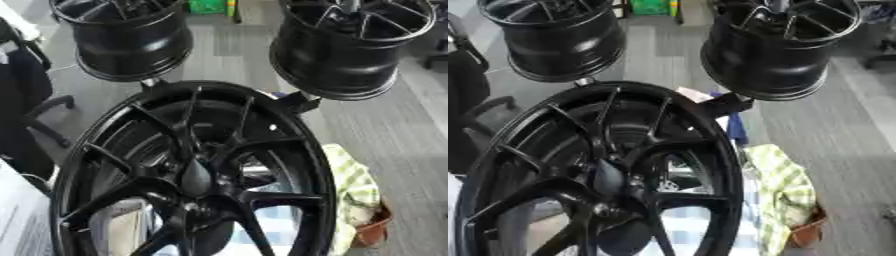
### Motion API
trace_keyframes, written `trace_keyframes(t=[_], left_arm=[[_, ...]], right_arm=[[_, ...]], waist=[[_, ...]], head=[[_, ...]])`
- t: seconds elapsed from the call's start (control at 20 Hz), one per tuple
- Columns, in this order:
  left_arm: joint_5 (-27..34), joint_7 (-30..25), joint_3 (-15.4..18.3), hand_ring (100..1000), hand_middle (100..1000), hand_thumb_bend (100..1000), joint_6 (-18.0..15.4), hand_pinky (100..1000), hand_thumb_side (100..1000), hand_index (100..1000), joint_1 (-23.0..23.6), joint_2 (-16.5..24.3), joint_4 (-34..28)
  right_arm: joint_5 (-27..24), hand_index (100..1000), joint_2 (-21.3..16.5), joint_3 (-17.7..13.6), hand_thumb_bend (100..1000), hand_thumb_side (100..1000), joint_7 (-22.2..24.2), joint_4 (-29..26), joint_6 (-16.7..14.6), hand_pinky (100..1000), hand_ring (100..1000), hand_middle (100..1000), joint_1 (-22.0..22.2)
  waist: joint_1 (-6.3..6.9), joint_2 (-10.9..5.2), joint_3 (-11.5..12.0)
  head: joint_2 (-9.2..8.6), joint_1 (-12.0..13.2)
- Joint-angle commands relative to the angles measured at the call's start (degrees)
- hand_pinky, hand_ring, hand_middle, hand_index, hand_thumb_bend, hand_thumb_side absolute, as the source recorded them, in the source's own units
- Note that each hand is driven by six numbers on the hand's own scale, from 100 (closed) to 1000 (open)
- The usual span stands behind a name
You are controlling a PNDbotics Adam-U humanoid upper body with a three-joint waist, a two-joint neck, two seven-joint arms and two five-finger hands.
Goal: Pull the pin out of the wheel hub.
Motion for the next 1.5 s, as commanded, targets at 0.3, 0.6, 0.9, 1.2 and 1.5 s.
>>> trace_keyframes(t=[0.3, 0.6, 0.9, 1.2, 1.5], left_arm=[[-3.4, 9.0, 4.5, 519, 288, 100, 1.2, 677, 100, 490, 4.5, 4.2, 10.9], [-6.3, 16.9, 4.1, 605, 431, 151, 2.2, 725, 100, 653, 5.5, 1.7, 17.3], [-6.4, 16.3, 3.1, 836, 767, 436, -1.0, 831, 471, 891, 5.6, 0.7, 18.6], [-5.8, 16.4, 3.2, 814, 732, 387, -2.0, 820, 448, 869, 5.4, 0.3, 18.9], [-4.9, 16.4, 2.9, 786, 687, 336, -2.2, 804, 448, 848, 5.1, -0.1, 17.5]], right_arm=[[0.5, 715, -1.4, -0.8, 404, 282, -0.4, -1.0, 0.0, 765, 584, 570, -0.9], [0.4, 715, -0.9, -0.8, 405, 282, -0.4, -1.0, -0.1, 764, 584, 569, -1.0], [0.3, 715, -0.7, -0.8, 405, 282, -0.5, -1.0, 0.0, 764, 584, 569, -1.0], [0.3, 715, -0.6, -0.8, 407, 282, -0.4, -1.0, 0.0, 764, 585, 569, -1.1], [0.4, 715, -0.7, -0.8, 407, 282, -0.4, -1.0, 0.0, 764, 584, 569, -1.0]], waist=[[-0.28, -1.05, -0.1], [-0.66, -1.07, -0.6], [-0.86, -1.00, -0.7], [-0.79, -1.08, -0.6], [-0.85, -1.22, -0.6]], head=[[-0.71, 0.0], [-1.46, 0.3], [-1.45, 0.4], [-1.23, 0.5], [-1.18, 0.5]])
